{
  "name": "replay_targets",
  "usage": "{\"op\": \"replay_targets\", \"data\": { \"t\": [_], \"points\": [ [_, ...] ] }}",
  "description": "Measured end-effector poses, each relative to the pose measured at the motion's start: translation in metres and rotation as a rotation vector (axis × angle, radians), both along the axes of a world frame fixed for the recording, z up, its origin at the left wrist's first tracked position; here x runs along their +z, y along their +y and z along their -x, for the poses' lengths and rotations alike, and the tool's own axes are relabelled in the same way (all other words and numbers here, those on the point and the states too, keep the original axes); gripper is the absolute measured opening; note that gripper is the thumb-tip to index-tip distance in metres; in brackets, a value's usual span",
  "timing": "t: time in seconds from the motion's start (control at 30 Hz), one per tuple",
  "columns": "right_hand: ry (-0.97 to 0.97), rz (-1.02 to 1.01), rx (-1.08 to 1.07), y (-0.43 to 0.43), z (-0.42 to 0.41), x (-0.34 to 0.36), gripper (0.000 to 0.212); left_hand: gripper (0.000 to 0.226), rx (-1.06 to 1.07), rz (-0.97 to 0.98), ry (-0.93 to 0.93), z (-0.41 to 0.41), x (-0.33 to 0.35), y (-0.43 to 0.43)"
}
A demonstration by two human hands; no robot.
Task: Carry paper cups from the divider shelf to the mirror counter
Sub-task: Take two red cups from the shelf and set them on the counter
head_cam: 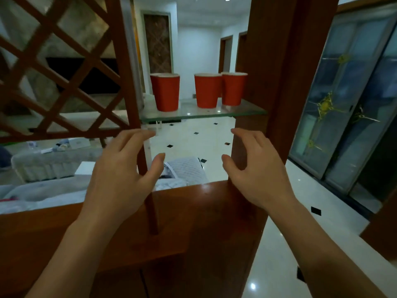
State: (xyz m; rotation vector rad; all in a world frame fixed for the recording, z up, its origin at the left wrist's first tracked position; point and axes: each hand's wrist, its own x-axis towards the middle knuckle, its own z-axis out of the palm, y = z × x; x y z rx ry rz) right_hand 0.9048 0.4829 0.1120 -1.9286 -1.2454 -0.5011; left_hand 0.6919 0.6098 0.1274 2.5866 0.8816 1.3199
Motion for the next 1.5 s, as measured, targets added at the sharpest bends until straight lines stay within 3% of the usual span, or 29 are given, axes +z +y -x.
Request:
{"op": "replay_targets", "data": {
  "t": [0.17, 0.37, 0.63, 0.9, 1.13, 1.5],
  "points": [
    [0.0, -0.144, -0.008, 0.034, -0.016, 0.034, 0.057, 0.04, -0.107, -0.032, -0.177, -0.021, 0.035, 0.027],
    [-0.006, -0.231, 0.031, 0.067, -0.046, 0.063, 0.055, 0.068, -0.047, 0.127, -0.16, -0.055, 0.055, 0.053],
    [0.087, -0.094, 0.072, 0.11, -0.084, 0.075, 0.071, 0.081, -0.019, 0.265, -0.114, -0.105, 0.065, 0.088],
    [0.231, -0.027, 0.156, 0.149, -0.097, 0.08, 0.087, 0.104, -0.007, 0.447, -0.226, -0.131, 0.073, 0.117],
    [0.324, -0.05, 0.157, 0.176, -0.101, 0.079, 0.089, 0.095, -0.034, 0.446, -0.281, -0.142, 0.077, 0.139],
    [0.283, -0.161, 0.114, 0.187, -0.098, 0.082, 0.08, 0.075, -0.117, 0.436, -0.377, -0.142, 0.075, 0.137]
  ]
}}
